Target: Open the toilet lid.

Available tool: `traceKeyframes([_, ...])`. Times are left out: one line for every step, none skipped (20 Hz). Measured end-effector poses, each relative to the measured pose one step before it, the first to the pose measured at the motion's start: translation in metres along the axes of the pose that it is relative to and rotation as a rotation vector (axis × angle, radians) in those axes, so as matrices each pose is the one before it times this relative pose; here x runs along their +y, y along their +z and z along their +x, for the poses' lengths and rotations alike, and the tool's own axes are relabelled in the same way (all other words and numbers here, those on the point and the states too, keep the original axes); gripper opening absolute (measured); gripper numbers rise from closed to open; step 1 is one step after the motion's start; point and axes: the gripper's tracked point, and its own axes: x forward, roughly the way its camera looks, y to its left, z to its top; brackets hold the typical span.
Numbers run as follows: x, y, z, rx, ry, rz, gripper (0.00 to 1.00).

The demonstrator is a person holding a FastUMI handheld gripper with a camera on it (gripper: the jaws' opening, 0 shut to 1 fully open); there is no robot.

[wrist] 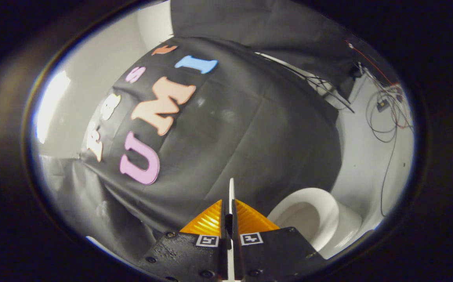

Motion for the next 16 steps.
traceKeyframes([0.01271, -0.00281, 0.00488, 0.01409, 0.00841, -0.03506, 0.06])
traceKeyframes([0.01065, -0.00168, 0.00126, 0.01295, 0.00297, -0.02850, 0.07])
traceKeyframes([0.00981, -0.00109, 0.00243, 0.01349, 0.00635, -0.03190, 0.07])
traceKeyframes([0.00992, -0.00174, 0.00208, 0.01232, 0.00594, -0.02852, 0.07])
traceKeyframes([0.00797, -0.00099, 0.00116, 0.00922, 0.00939, -0.02885, 0.07])
traceKeyframes([0.00628, -0.00147, -0.00128, 0.00836, 0.00753, -0.01959, 0.07])
traceKeyframes([0.00517, -0.00009, -0.00004, 0.00573, 0.00878, -0.01414, 0.07])
traceKeyframes([0.00496, -0.00099, 0.00077, 0.00506, 0.00767, -0.01423, 0.07])
traceKeyframes([0.00643, -0.00052, 0.00097, 0.00605, 0.00625, -0.02069, 0.07])
traceKeyframes([0.00590, -0.00111, 0.00191, 0.00584, 0.00808, -0.02147, 0.07])
traceKeyframes([0.00738, -0.00054, 0.00147, 0.00776, 0.00670, -0.02421, 0.07])
traceKeyframes([0.00798, -0.00130, 0.00224, 0.00617, 0.00836, -0.02813, 0.07])
traceKeyframes([0.00884, -0.00153, 0.00243, 0.00881, 0.00763, -0.03024, 0.07])
traceKeyframes([0.00917, -0.00098, 0.00227, 0.00744, 0.00737, -0.03134, 0.07])
traceKeyframes([0.01015, -0.00122, 0.00194, 0.00940, 0.00727, -0.03197, 0.07])
traceKeyframes([0.01028, -0.00118, 0.00331, 0.00804, 0.00925, -0.02900, 0.07])
